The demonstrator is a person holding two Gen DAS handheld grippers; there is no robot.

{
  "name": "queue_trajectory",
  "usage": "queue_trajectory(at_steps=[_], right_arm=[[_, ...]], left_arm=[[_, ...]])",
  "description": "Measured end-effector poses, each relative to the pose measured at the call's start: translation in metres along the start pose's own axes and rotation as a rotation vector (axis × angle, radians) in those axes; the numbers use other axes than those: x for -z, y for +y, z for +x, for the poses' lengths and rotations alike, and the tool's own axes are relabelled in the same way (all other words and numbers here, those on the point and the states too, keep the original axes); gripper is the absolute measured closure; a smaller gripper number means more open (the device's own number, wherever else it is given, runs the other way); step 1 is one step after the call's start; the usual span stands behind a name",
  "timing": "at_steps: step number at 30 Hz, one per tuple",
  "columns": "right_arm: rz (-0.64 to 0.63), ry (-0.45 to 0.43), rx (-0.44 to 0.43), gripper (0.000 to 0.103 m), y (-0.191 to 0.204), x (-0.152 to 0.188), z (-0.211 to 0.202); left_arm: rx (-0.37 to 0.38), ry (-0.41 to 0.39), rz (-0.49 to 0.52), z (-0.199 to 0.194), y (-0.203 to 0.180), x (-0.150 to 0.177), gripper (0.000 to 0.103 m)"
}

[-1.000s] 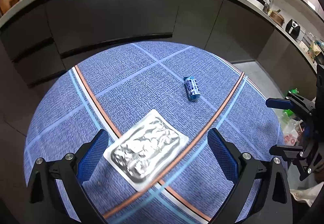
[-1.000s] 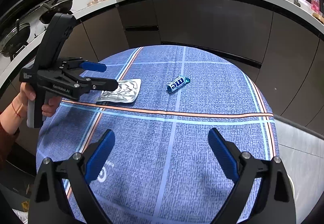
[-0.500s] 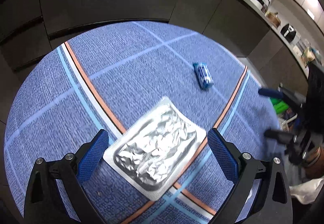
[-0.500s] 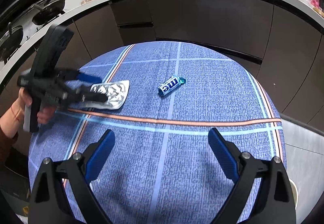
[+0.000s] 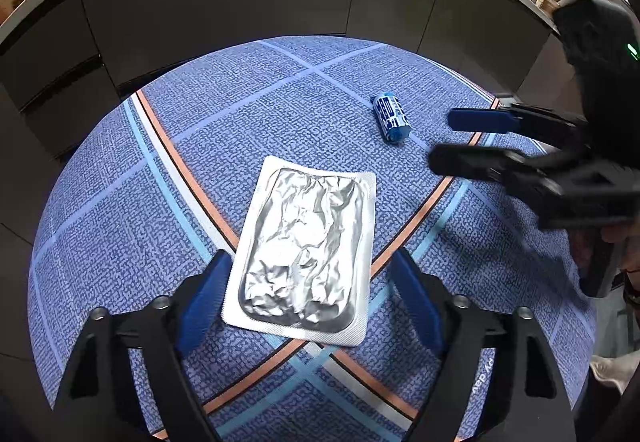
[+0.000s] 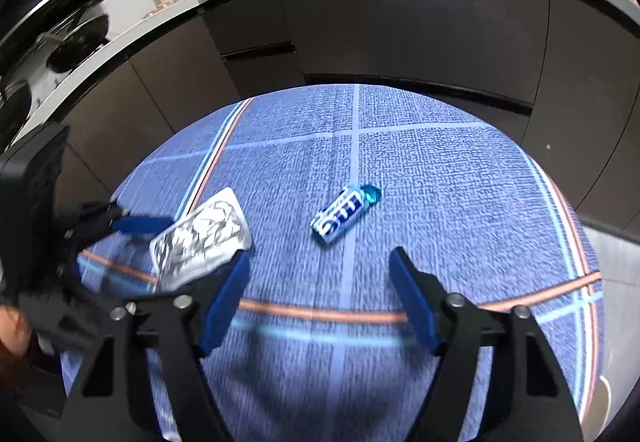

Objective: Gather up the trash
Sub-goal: 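Grasp the silver foil pack with the left tool while the right tool grasps the Mentos roll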

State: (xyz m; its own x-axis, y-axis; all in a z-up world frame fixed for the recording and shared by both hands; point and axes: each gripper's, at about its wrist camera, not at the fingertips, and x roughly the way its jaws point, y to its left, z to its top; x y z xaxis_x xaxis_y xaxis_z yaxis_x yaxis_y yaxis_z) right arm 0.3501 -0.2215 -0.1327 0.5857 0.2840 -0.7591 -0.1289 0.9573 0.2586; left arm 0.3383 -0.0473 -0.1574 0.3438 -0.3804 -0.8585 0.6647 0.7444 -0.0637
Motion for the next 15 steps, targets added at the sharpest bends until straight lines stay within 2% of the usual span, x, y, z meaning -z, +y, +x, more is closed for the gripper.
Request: queue_trajectory(at_steps=[4, 7, 11, 13, 14, 15], right_arm=[[0.027, 0.008, 0.015, 0.042, -0.001, -0.009, 0.015], [0.026, 0.01, 0.035, 0.044, 0.001, -0.014, 0.024], [0.018, 0.01, 0.071, 0.054, 0.0, -0.017, 0.032], [0.016, 0.009, 0.087, 0.062, -0.001, -0.018, 0.033], [0.016, 0.011, 0.093, 0.077, -0.002, -0.018, 0.033], [0.016, 0.016, 0.093, 0.083, -0.003, -0.017, 0.033]], left_arm=[[0.001, 0.012, -0.041, 0.0, 0.004, -0.004, 0.031], [0.011, 0.004, -0.102, 0.0, 0.008, -0.006, 0.026], [-0.014, -0.002, -0.112, -0.002, 0.01, -0.009, 0.024], [-0.03, -0.003, -0.111, -0.002, 0.009, -0.01, 0.024], [-0.036, -0.004, -0.111, 0.001, 0.007, -0.012, 0.025], [-0.046, -0.004, -0.11, 0.002, 0.006, -0.016, 0.028]])
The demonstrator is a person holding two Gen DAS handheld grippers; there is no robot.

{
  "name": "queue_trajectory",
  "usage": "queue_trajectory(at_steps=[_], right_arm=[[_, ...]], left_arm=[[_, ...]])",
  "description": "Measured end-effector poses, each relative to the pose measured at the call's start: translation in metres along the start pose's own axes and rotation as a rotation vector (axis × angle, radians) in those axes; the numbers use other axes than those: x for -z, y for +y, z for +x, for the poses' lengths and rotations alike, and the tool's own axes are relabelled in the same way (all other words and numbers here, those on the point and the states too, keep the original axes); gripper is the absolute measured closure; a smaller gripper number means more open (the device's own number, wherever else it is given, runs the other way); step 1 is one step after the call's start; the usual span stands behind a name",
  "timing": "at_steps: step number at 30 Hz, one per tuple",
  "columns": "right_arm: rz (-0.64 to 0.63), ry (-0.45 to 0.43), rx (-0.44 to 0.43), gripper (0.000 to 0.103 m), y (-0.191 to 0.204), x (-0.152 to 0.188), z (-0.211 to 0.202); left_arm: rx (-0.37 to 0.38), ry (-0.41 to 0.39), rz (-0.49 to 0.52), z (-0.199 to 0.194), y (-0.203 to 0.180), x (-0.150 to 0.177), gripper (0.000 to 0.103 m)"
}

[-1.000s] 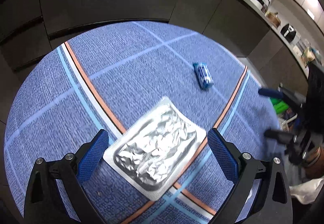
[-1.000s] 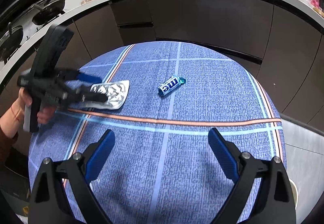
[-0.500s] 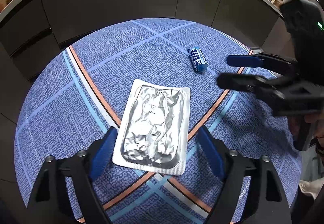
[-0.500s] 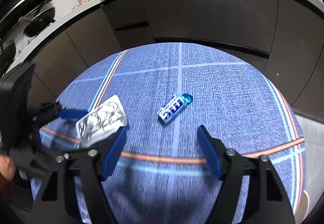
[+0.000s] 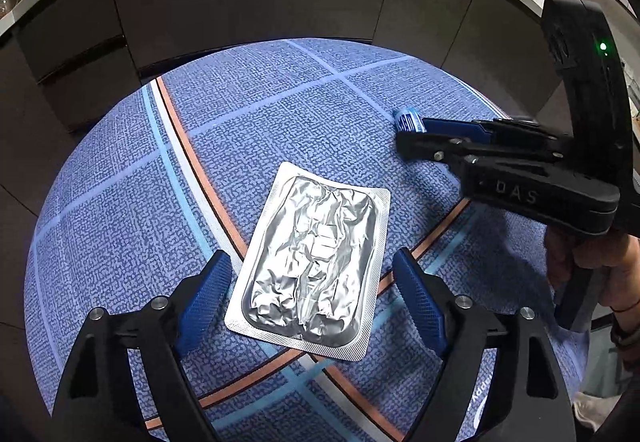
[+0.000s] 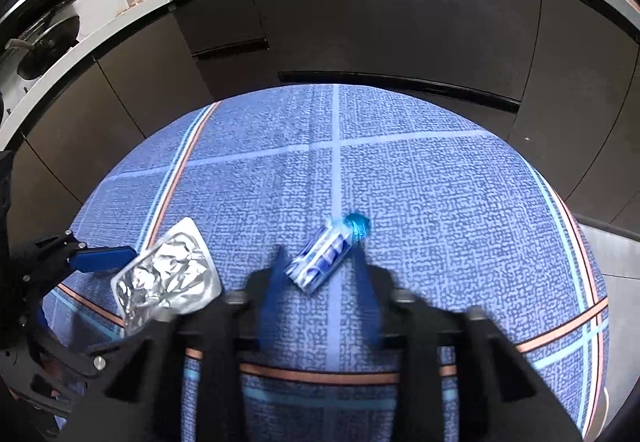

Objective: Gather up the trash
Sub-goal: 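Grasp the silver foil pack with the left tool while the right tool grasps the Mentos roll, then carry the foil pack and Mentos roll over the white bin with both tools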

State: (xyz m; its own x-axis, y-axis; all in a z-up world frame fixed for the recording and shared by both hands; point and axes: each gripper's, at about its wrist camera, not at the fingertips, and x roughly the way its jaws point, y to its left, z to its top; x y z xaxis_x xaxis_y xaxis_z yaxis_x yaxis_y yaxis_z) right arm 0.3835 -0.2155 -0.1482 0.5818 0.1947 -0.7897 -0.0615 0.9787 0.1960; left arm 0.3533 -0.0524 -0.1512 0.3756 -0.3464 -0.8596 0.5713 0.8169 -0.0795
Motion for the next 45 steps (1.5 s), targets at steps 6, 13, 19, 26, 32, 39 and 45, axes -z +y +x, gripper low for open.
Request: queue_trajectory(at_steps=[6, 13, 19, 26, 32, 39, 45], right_arm=[[-0.034, -0.007, -0.002, 0.093, 0.003, 0.011, -0.014], [-0.109, -0.028, -0.004, 0.094, 0.013, 0.031, -0.041], [-0.131, -0.041, -0.009, 0.094, 0.017, 0.049, -0.066], [-0.109, -0.07, -0.03, 0.094, 0.014, 0.074, -0.107], [-0.062, -0.088, -0.049, 0.094, 0.008, 0.098, -0.144], [-0.025, -0.117, -0.053, 0.094, 0.0, 0.119, -0.183], [0.002, -0.151, -0.05, 0.094, -0.011, 0.132, -0.214]], left_arm=[[-0.018, -0.001, -0.032, -0.002, 0.0, 0.002, 0.039], [-0.03, -0.007, -0.096, -0.014, 0.007, 0.017, 0.04], [-0.048, -0.034, -0.13, -0.034, 0.002, 0.028, 0.041], [-0.05, -0.06, -0.147, -0.058, -0.012, 0.04, 0.041], [-0.043, -0.095, -0.145, -0.086, -0.035, 0.047, 0.04], [-0.065, -0.131, -0.101, -0.117, -0.065, 0.052, 0.04], [-0.071, -0.163, -0.055, -0.14, -0.091, 0.051, 0.04]])
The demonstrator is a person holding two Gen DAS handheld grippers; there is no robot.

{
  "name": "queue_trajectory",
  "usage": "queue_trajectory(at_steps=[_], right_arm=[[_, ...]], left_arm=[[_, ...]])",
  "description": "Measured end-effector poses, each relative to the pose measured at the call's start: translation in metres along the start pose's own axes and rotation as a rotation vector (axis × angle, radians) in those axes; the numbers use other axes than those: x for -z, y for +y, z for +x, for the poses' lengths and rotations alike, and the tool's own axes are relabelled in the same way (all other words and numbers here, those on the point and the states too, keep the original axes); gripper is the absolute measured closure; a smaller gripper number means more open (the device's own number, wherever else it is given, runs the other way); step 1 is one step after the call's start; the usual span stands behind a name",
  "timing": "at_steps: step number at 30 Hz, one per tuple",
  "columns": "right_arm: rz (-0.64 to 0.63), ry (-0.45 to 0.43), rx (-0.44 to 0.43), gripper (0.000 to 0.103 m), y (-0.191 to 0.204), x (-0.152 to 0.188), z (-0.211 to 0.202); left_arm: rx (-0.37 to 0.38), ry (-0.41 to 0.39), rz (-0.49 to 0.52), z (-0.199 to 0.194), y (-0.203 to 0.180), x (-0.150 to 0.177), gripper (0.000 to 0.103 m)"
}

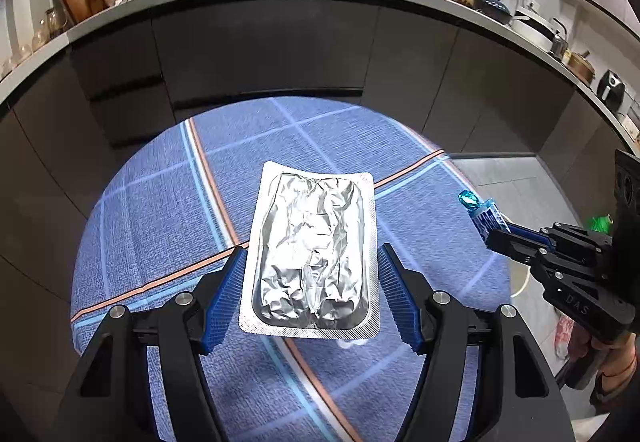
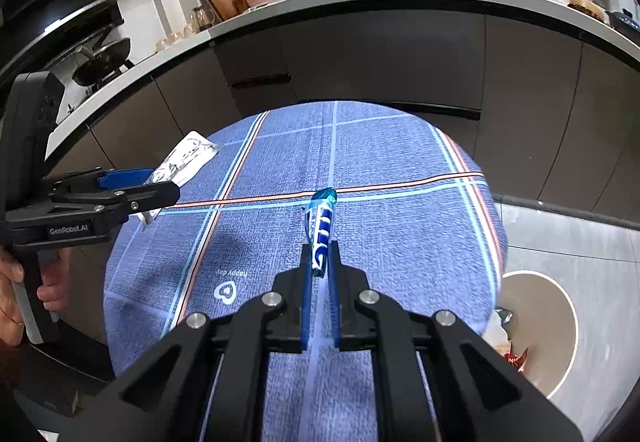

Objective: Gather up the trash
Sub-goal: 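Carry the foil pack and Mentos roll over the white bin with both tools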

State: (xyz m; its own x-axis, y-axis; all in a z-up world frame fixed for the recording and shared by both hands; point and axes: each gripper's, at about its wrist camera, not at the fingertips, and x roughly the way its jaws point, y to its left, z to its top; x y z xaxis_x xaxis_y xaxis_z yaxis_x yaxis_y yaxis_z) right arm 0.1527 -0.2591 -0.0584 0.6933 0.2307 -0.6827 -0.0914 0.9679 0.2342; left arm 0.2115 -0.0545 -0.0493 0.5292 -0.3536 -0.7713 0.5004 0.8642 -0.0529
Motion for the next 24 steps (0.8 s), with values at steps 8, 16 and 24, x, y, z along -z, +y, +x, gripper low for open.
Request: queue_trajectory(at_steps=[8, 16, 24], right_arm=[[0.033, -0.035, 0.012, 0.094, -0.017, 0.008, -0.026], [0.086, -0.052, 0.046, 0.094, -0.046, 0.019, -0.045], [0.134, -0.05, 0.096, 0.094, -0.08, 0.034, -0.059]], left_arm=[[0.014, -0.028, 0.062, -0.017, -0.034, -0.004, 0.04], [0.045, -0.032, 0.111, -0.018, -0.071, -0.009, 0.04], [0.096, -0.026, 0.144, -0.005, -0.103, -0.017, 0.04]])
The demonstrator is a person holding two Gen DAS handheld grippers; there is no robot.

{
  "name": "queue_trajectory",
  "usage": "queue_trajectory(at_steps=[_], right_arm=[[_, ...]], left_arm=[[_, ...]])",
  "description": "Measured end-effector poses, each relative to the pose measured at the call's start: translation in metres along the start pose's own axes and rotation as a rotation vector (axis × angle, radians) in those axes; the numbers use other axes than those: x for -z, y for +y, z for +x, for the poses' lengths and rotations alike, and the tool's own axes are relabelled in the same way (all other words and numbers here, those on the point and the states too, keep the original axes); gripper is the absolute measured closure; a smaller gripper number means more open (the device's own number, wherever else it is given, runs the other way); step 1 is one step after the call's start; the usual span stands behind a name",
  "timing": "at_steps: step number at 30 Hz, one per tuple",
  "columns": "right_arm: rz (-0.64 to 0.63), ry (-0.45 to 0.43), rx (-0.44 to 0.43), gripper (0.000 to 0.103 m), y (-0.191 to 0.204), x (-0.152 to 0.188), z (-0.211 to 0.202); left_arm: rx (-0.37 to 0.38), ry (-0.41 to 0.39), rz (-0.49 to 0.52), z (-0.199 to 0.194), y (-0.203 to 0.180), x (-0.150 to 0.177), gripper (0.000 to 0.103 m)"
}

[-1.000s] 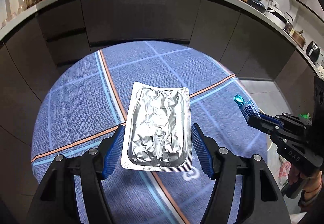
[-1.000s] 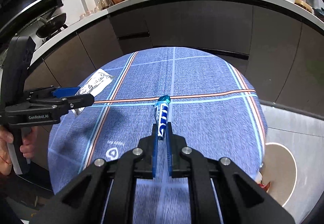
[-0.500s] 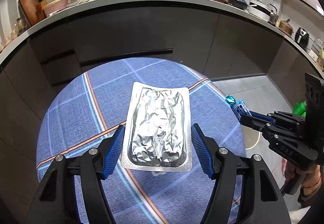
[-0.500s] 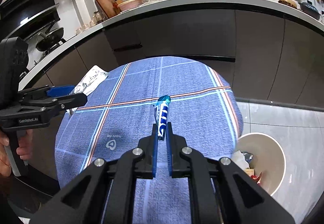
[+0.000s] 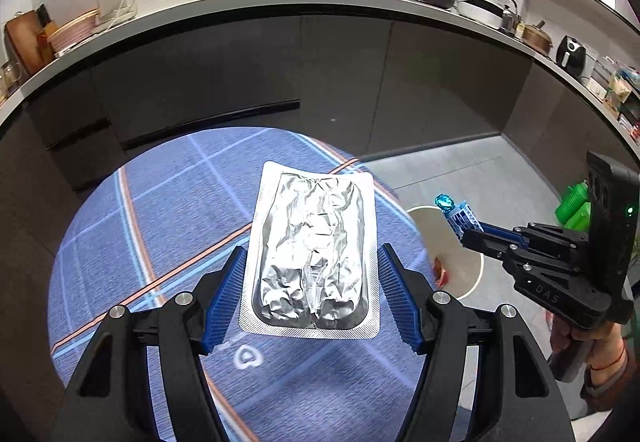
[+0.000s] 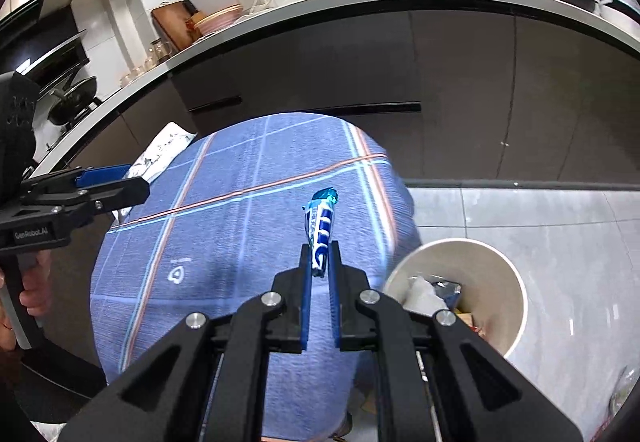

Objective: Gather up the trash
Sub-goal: 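Carry the foil pack and Mentos roll over the white bin with both tools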

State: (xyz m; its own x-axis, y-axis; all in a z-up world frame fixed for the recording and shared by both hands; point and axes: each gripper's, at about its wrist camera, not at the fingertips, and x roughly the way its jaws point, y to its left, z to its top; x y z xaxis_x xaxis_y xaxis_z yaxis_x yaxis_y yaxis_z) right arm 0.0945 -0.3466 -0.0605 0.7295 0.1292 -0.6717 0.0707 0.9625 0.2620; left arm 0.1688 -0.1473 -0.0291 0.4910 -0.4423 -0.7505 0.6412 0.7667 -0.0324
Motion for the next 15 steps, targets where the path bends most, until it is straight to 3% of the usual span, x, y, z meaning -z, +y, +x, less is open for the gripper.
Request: queue_trajectory(at_steps=[15], right_arm=[[0.131, 0.046, 0.124, 0.093, -0.084, 0.035, -0.007]], left_arm=[[0.153, 0.04, 0.057, 0.052, -0.072, -0.025, 0.04]])
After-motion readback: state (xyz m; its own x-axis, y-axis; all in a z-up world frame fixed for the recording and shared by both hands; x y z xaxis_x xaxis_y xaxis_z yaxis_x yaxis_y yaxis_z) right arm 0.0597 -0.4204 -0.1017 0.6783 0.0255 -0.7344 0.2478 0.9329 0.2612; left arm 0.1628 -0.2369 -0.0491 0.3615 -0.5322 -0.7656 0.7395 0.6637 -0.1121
